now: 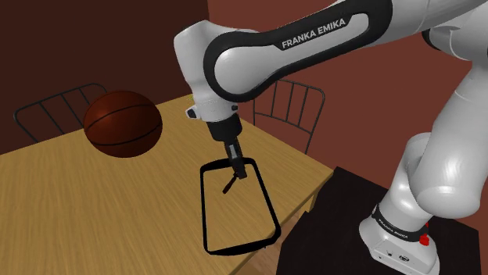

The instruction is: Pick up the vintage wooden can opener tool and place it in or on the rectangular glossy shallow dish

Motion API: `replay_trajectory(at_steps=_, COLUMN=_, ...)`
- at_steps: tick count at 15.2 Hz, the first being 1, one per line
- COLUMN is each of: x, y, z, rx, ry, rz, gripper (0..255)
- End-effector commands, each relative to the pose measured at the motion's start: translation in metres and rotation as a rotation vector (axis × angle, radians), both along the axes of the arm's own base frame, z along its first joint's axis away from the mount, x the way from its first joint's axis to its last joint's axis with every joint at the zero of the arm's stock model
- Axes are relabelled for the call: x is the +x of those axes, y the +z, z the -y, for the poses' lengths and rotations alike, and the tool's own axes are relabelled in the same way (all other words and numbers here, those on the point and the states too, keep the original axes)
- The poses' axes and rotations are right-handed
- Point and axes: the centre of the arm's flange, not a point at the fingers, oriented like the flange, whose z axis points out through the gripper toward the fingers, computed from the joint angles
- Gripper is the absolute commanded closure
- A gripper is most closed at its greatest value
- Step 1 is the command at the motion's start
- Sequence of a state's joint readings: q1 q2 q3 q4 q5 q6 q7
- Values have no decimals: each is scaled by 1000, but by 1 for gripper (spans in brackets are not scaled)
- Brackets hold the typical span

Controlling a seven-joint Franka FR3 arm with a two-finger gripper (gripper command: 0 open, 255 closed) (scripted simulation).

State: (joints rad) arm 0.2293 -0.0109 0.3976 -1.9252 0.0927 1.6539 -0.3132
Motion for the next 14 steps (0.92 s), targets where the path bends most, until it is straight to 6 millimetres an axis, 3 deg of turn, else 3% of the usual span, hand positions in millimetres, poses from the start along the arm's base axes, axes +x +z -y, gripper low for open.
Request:
replay_trajectory(at_steps=1, x=0, y=-11, z=0, rx=0, ry=0, rz=0, gripper=255)
replay_trajectory(at_steps=6, x=0, y=-37, z=0, rx=0, ry=0, rz=0, gripper=255)
replay_trajectory(at_steps=13, x=0, y=-37, z=0, rx=0, ry=0, rz=0, gripper=255)
replay_trajectory(at_steps=14, x=0, y=-37, z=0, rx=0, ry=0, rz=0, gripper=0)
